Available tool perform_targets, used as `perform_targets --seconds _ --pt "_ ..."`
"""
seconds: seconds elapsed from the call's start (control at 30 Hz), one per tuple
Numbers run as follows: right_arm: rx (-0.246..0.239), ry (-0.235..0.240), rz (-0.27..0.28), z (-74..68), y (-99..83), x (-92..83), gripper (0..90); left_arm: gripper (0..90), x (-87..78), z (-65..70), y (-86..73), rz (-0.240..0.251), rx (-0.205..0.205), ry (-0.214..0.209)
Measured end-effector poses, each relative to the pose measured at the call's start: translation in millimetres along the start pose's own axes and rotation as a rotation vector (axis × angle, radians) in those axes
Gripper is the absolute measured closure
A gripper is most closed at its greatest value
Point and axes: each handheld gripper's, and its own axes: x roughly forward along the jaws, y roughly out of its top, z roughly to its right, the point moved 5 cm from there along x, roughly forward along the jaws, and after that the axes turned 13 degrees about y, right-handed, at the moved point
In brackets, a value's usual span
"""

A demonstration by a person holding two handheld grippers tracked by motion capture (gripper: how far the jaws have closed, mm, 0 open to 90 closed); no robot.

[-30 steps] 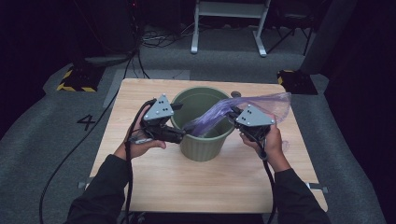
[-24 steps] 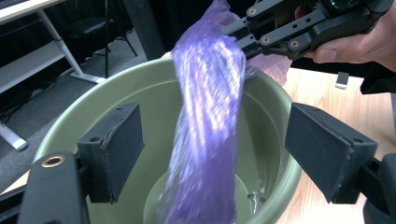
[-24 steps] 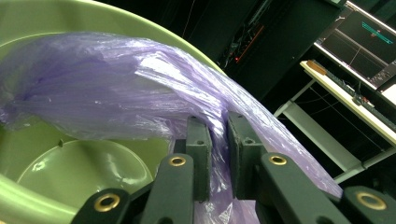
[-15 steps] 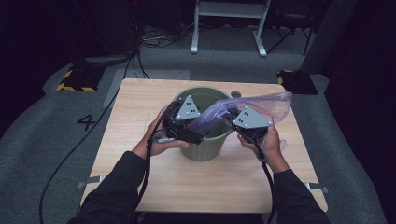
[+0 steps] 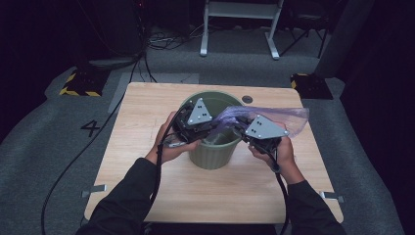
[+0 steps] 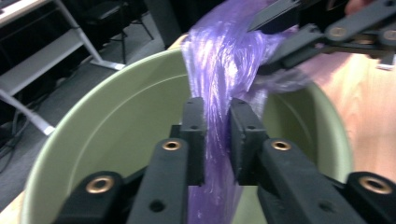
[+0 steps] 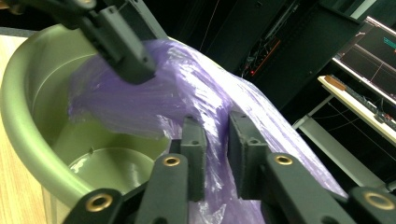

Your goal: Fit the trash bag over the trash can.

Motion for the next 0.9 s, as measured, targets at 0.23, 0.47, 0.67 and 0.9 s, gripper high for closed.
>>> perform_targets --seconds 0.23,0.47,0.67,0.9 --pt "0.041 0.044 0.012 0.2 -3.1 -5.5 46.3 88.2 3.3 -6.7 -3.4 0.013 -0.009 0.026" --pt "0.067 0.042 0.032 1.8 -14.5 -23.8 33.3 88.9 3.7 -9.0 -5.9 0.018 -0.013 0.034" --pt "0.079 0.001 0.001 1.3 -38.2 -44.2 28.2 88.7 4.4 -12.1 -10.3 0.026 -0.028 0.032" --pt "0.125 -0.026 0.004 -3.0 -63.5 -53.7 28.0 88.8 6.1 -11.3 -14.0 0.037 -0.029 0.024"
